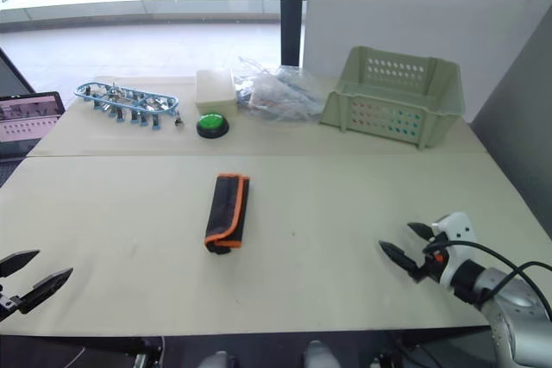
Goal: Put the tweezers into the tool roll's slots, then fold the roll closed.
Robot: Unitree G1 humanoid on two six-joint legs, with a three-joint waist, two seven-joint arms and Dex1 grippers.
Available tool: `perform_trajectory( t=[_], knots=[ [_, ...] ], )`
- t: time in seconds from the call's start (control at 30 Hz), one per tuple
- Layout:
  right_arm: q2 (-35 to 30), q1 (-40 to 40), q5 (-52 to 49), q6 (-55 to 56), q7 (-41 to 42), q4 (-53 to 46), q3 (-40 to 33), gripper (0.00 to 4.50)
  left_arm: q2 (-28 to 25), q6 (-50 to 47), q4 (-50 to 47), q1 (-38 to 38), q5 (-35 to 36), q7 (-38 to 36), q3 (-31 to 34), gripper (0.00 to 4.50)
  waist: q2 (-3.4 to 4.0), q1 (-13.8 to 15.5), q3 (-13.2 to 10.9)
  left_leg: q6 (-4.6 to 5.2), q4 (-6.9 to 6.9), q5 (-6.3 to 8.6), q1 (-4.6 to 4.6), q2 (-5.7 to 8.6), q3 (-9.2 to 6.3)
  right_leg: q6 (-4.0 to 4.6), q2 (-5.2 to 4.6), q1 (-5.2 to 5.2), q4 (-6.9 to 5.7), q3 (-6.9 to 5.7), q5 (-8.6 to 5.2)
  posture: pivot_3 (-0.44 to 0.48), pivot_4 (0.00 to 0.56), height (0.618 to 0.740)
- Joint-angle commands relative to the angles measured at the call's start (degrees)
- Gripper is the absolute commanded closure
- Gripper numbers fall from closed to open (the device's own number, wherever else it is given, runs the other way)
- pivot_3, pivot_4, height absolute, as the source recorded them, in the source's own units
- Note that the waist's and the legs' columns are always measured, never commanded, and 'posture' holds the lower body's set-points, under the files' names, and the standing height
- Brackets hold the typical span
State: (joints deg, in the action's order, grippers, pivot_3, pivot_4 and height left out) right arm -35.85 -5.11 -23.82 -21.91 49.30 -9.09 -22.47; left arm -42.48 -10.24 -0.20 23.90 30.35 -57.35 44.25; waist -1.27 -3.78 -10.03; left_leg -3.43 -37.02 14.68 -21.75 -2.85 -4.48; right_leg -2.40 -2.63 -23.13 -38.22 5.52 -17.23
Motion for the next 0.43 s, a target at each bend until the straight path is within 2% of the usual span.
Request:
perform_trajectory(
  t=[0.03, 0.43],
  knots=[
    [-0.1, 0.41, -0.67, 1.59, -0.64, -0.71, -0.13, 0.0, 0.24, 0.28, -0.93, -0.14, 0.27, 1.75, 1.5, 0.03, -0.01, -0.02, 0.0, 0.0, 0.0, 0.0, 0.01, 0.0, 0.0, 0.0, 0.0, 0.01, 0.0, 0.0, 0.0, 0.0, 0.15, 0.713],
    [-0.77, 1.31, -1.38, 1.22, -1.19, -1.34, 0.51, 0.0, -0.02, 0.13, -1.36, -0.37, 0.06, 3.65, 0.74, 0.03, -0.02, 0.0, 0.02, 0.0, 0.0, 0.0, 0.03, -0.01, 0.0, 0.0, 0.0, 0.03, -0.01, 0.0, 0.01, 0.0, 0.15, 0.713]
  ],
)
